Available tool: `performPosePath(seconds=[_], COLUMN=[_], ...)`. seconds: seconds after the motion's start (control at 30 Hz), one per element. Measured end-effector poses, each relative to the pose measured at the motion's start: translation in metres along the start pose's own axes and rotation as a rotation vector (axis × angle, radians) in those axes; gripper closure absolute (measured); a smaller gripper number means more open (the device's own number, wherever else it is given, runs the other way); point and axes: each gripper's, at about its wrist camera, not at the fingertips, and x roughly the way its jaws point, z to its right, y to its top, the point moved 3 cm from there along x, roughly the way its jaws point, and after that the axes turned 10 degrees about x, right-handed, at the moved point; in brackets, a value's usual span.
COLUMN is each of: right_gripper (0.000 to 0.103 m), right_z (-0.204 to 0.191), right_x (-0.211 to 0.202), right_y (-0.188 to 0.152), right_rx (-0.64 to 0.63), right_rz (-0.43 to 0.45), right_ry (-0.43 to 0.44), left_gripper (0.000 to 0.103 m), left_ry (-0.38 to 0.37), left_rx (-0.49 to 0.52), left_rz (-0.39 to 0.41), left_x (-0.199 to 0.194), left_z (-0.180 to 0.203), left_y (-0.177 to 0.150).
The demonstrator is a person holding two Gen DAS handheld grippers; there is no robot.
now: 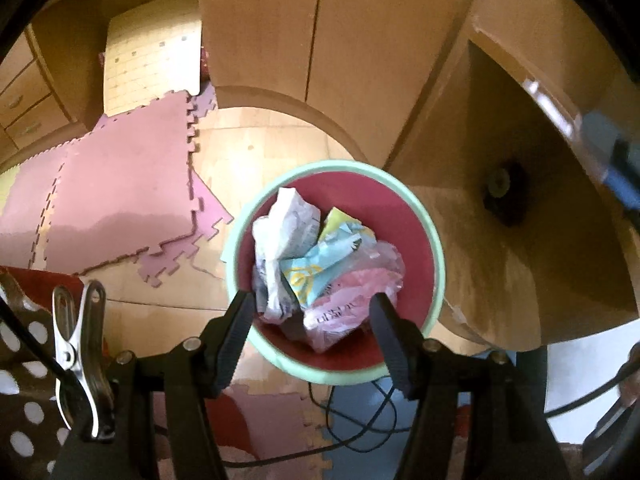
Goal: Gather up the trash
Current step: 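Carry the white plastic piece with the right tool over the bin, then open the right tool to drop the white piece into the bin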
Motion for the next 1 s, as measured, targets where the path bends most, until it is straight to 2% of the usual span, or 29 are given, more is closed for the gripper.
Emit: performPosePath(seconds=[0.13,0.5,0.8,1.0], right_gripper=[0.062,0.062,0.062,0.061], right_z=[-0.007,0.006,0.020,0.024], right_x=[0.024,0.081,0.120,0.134], right_y=[-0.016,-0.051,-0.071,-0.076], right_rx=[-0.020,-0.033,-0.042,-0.044], right_rz=[-0.076,-0.223,-0.304,-0.328], right_ry=[-0.006,-0.077,-0.143,-0.167], left_gripper=[0.040,0.040,0.040,0.040], left_ry=[0.008,-0.015,-0.017,-0.021], left_rx=[-0.016,-0.053,-0.068,-0.066], left_rz=[-0.023,-0.062,-0.082,-0.083], left_x=[0.011,0.034,0.043,0.044], left_z=[-0.009,-0.022,-0.028,-0.027], left_y=[-0.005,-0.011,-0.015,-0.015])
